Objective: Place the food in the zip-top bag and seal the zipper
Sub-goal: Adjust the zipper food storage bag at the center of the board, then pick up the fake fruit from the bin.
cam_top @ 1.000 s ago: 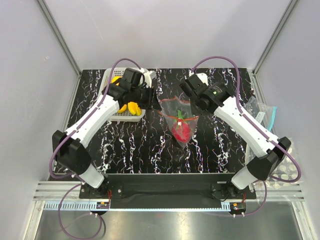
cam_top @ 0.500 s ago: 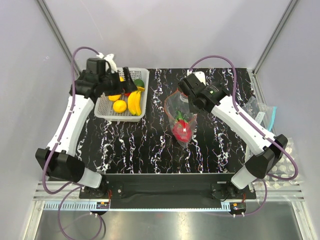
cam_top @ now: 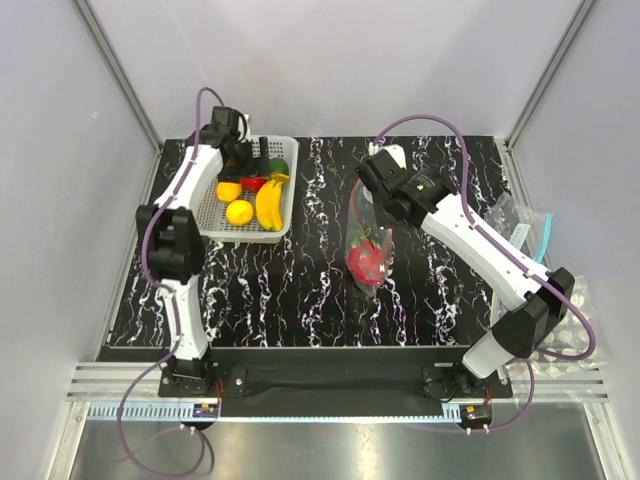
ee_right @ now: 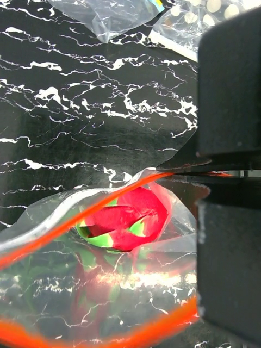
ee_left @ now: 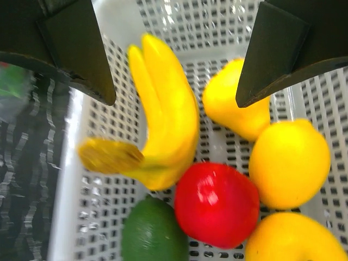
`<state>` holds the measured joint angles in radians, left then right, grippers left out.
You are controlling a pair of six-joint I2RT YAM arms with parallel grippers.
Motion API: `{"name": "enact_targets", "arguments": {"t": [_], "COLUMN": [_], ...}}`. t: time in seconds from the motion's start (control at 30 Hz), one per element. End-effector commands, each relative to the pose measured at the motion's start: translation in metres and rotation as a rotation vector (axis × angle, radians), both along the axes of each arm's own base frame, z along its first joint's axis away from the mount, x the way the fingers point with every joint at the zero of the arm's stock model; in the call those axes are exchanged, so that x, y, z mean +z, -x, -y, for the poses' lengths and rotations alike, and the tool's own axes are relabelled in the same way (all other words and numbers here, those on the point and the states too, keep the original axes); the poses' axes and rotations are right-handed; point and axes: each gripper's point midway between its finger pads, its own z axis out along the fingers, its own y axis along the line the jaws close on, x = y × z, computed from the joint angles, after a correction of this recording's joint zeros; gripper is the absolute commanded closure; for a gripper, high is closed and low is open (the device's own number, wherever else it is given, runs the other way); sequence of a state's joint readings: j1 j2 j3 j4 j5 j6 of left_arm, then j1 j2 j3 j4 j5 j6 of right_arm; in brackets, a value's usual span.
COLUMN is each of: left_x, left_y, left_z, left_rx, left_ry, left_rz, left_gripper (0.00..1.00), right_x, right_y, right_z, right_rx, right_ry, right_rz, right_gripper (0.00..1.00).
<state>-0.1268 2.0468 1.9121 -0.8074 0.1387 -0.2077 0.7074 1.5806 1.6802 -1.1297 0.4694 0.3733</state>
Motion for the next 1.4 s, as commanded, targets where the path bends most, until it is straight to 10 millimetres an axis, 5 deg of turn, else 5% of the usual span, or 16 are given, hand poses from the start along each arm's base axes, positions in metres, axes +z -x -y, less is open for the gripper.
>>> {"name": "enact_targets", "arguments": {"t": [0.0,0.23,0.63,0.73,0.77,0.87,0.9,1.0,1.37], "left_x": [0.002,-0.050,-0.069,-0.069,-0.069,-0.070,-0.067,-0.048,0.017], "left_y": [-0.024,-0.026,-0.014,-0.008,-0.007,-0.003,-0.007,-0.009,0.022], "left_z": [-0.012,-0.004,0.038,0.049,0.050,0.052,0.052,0.052,0.061], "left_rx": [-0.021,-0.060,-0.184,-0.218,-0.220,-0.205,-0.193,-0.181,-0.249], "left_ry": [-0.079,-0.051,0.160,0.209,0.218,0.240,0.247,0.281,0.338], "left_rz": [0.045,-0.044,-0.092,-0.107,-0.112,-0.121,-0.095,-0.018,0.160], "left_gripper": [0.01,0.05,0.30,0.43,0.57,0.74,0.84,0.92,0.99], "right_x": [0.010,0.017,0.016,0.014,0.014,0.016,0.017,0.021,0.037], "right_y": [-0.003,-0.007,-0.008,-0.010,-0.011,-0.012,-0.012,-0.010,-0.002], "right_z": [-0.001,-0.001,0.000,-0.001,-0.001,-0.001,0.000,0.002,0.012], "right_rx": [0.019,0.028,0.029,0.025,0.025,0.021,0.019,0.017,0.017], "right_ry": [-0.041,-0.050,-0.059,-0.061,-0.061,-0.063,-0.063,-0.061,-0.060], "right_rz": [0.046,0.068,0.079,0.072,0.072,0.076,0.078,0.084,0.103], "right_gripper": [1.00,1.00,1.00,1.00,1.00,1.00,1.00,1.00,0.94]}}
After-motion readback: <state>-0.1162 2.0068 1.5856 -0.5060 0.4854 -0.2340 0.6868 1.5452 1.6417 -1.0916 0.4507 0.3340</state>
